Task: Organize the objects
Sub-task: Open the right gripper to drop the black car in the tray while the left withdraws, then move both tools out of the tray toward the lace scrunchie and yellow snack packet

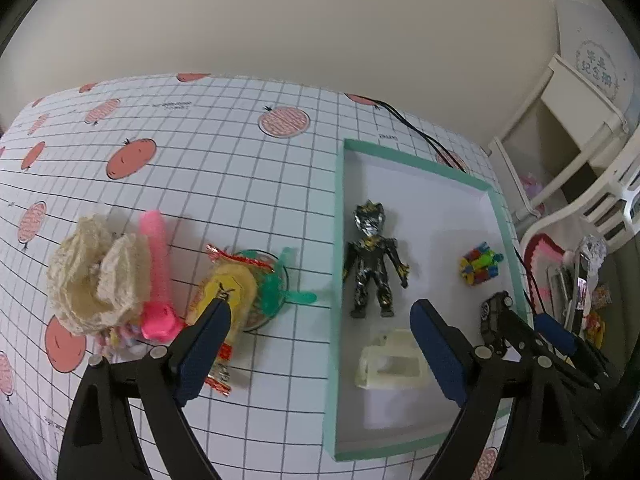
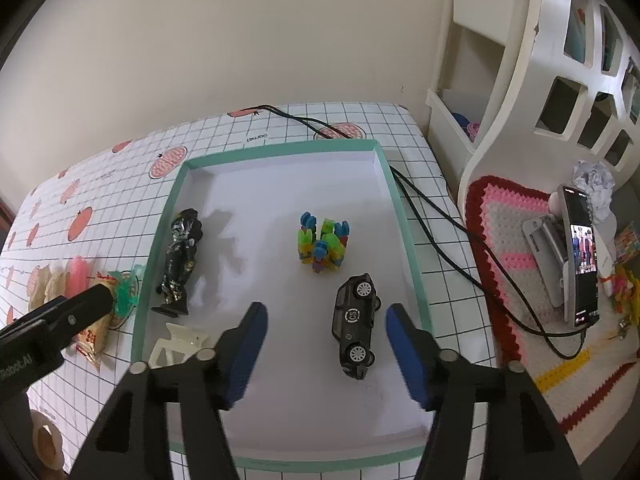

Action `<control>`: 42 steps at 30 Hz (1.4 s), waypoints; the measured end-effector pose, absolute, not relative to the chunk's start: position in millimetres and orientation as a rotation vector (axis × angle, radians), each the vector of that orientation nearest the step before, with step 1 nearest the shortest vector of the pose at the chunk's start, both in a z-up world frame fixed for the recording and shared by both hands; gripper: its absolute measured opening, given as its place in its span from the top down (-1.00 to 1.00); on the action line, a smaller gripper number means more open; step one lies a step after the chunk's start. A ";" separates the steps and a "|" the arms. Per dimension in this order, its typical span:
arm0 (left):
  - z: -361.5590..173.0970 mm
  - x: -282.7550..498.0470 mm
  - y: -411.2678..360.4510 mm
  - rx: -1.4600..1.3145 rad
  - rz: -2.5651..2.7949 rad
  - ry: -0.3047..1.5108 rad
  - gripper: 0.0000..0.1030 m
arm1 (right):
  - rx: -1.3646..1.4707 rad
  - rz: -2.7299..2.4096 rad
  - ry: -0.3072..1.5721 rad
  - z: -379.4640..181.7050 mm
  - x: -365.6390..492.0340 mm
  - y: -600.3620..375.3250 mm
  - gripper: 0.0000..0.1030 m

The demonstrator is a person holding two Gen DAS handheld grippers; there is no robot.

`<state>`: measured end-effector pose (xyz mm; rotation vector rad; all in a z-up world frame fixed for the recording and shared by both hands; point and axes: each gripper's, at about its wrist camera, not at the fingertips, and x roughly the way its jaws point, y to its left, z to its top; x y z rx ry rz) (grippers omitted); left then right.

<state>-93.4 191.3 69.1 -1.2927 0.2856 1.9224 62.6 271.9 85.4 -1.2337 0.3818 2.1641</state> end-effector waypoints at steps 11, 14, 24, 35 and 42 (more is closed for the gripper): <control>65.3 -104.7 182.1 -1.283 2.013 0.298 -0.93 | -1.226 2.198 0.377 83.6 60.5 269.8 -1.00; 63.3 -104.8 181.1 -1.289 2.019 0.299 -1.00 | -1.227 2.199 0.378 82.7 60.3 269.5 -1.00; 67.3 -104.5 180.1 -1.266 2.028 0.301 -1.00 | -1.218 2.201 0.376 85.1 60.1 268.9 -1.00; 106.6 -122.9 151.1 -1.173 2.102 0.224 -1.00 | -1.069 2.327 0.357 127.7 55.0 247.6 -1.00; 119.3 -165.6 96.7 -1.211 2.248 0.176 -1.00 | -1.066 2.450 0.297 135.9 27.2 204.3 -1.00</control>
